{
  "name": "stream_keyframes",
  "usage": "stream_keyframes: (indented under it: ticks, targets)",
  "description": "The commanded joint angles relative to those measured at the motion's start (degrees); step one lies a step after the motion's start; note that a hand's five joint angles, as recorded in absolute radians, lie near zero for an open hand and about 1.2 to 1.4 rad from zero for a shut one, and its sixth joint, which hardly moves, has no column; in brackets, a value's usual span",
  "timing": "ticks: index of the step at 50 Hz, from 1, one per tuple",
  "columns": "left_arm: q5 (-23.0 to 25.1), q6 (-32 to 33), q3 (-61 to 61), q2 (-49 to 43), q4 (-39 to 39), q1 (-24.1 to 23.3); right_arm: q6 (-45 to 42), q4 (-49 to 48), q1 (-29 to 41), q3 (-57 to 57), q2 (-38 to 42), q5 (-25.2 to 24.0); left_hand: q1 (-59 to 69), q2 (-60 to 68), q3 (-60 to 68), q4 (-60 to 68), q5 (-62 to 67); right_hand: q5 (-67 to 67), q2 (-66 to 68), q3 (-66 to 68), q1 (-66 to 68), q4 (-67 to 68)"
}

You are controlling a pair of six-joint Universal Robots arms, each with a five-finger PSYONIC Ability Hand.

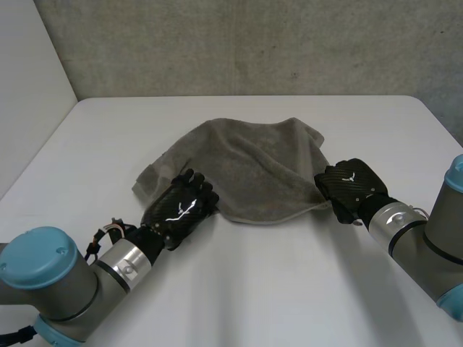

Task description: Fold the towel.

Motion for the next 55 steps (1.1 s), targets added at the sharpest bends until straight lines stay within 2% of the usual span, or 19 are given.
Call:
stream_keyframes:
  ticks: [1,6,8,9,10,11,17,22,24,25,27,28,30,33,35,39,44,50,55]
  targets:
    - [-0.46,5.59,1.84,-1.89,-3.51,0.03,0.00,0.00,-0.16,0.01,0.02,-0.09,2.33,2.84,2.30,2.38,-7.93,3.06,3.89,3.38,3.39,3.58]
    - [-0.55,6.73,2.46,-2.15,-4.65,0.03,-0.18,0.00,-0.25,-0.07,0.20,0.08,12.59,13.11,12.57,12.64,2.33,3.06,3.89,3.38,3.39,3.58]
    - [-0.55,6.64,2.37,-1.81,-4.74,0.03,-0.18,0.00,-0.25,-0.16,0.46,0.08,34.67,35.19,34.65,34.72,24.41,3.06,3.89,3.38,3.39,3.58]
    - [-0.55,6.64,2.37,-1.80,-4.74,0.03,-0.18,0.00,-0.25,-0.16,0.72,0.25,34.80,35.31,34.77,34.85,24.54,3.06,3.89,3.38,3.39,3.58]
    - [-0.55,6.64,2.37,-1.37,-4.91,0.03,-0.18,0.00,-0.25,-0.16,0.72,0.26,46.29,46.80,46.26,46.34,36.03,3.06,3.89,3.38,3.39,3.58]
    - [-0.64,6.47,2.37,-0.75,-5.00,0.03,-0.18,0.00,-0.25,-0.25,0.72,0.26,49.71,50.22,49.68,49.76,39.45,3.06,3.89,3.38,3.39,3.58]
    - [-0.64,5.41,2.63,3.30,-4.38,0.03,-0.09,0.00,-0.51,-0.69,0.81,0.78,49.75,50.26,49.72,49.80,39.48,3.06,3.89,3.38,3.39,3.58]
    - [-3.45,1.02,3.51,7.51,-3.51,0.83,1.31,2.27,-2.34,-2.88,-1.90,1.22,49.75,50.26,49.72,49.80,39.48,3.06,3.89,3.38,3.39,3.58]
    - [-8.69,-6.06,4.04,11.89,-1.85,1.18,1.93,4.63,-3.75,-3.76,-4.09,1.31,49.75,50.26,49.72,49.80,39.48,3.06,3.89,3.38,3.39,3.58]
    - [-8.72,-6.10,4.04,11.91,-1.84,1.18,2.54,7.62,-5.50,-4.90,-6.63,1.49,49.75,50.26,49.72,49.80,39.48,3.06,3.89,3.38,3.39,3.58]
    - [-15.63,-16.16,4.04,15.84,0.70,2.31,3.59,10.69,-7.00,-6.39,-8.57,1.40,49.75,50.26,49.72,49.80,39.48,3.06,3.89,3.38,3.39,3.58]
    - [-15.67,-16.21,4.04,15.86,0.71,2.32,4.91,13.51,-8.32,-7.97,-10.25,1.40,49.75,50.26,49.72,49.80,39.48,3.06,3.89,3.38,3.39,3.58]
    - [-21.27,-27.23,4.04,19.80,0.98,4.68,6.40,15.97,-9.46,-9.55,-11.57,1.31,49.75,50.26,49.72,49.80,39.48,3.06,3.89,3.38,3.39,3.58]
    - [-23.23,-32.21,3.95,21.31,0.71,5.75,7.99,20.37,-11.05,-11.84,-14.03,0.61,49.75,50.26,49.72,49.80,39.48,3.06,3.89,3.38,3.39,3.58]
    - [-24.80,-39.56,2.99,23.33,-1.65,6.89,7.82,23.26,-11.58,-12.72,-15.17,0.52,49.75,50.26,49.72,49.80,39.48,3.06,3.89,3.38,3.39,3.58]
    - [-25.16,-42.49,1.31,25.27,-7.02,6.98,6.41,29.97,-11.94,-14.05,-17.21,-0.09,49.75,50.26,49.72,49.80,39.48,3.06,3.89,3.38,3.39,3.58]
    - [-25.51,-42.84,0.00,27.90,-15.72,6.98,-2.26,39.54,-11.41,-15.28,-20.01,-1.76,49.75,50.26,49.72,49.80,39.48,3.06,3.89,3.38,3.39,3.58]
    - [-25.95,-43.02,2.01,28.43,-25.28,7.24,-6.15,39.73,-11.32,-17.39,-19.40,-0.89,49.75,50.26,49.72,49.80,39.48,3.06,3.89,3.38,3.39,3.58]
    - [-26.56,-43.02,7.89,23.01,-29.43,7.15,-6.95,39.46,-10.35,-20.20,-13.87,-0.62,49.75,50.26,49.72,49.80,39.48,3.06,3.89,3.38,3.39,3.58]
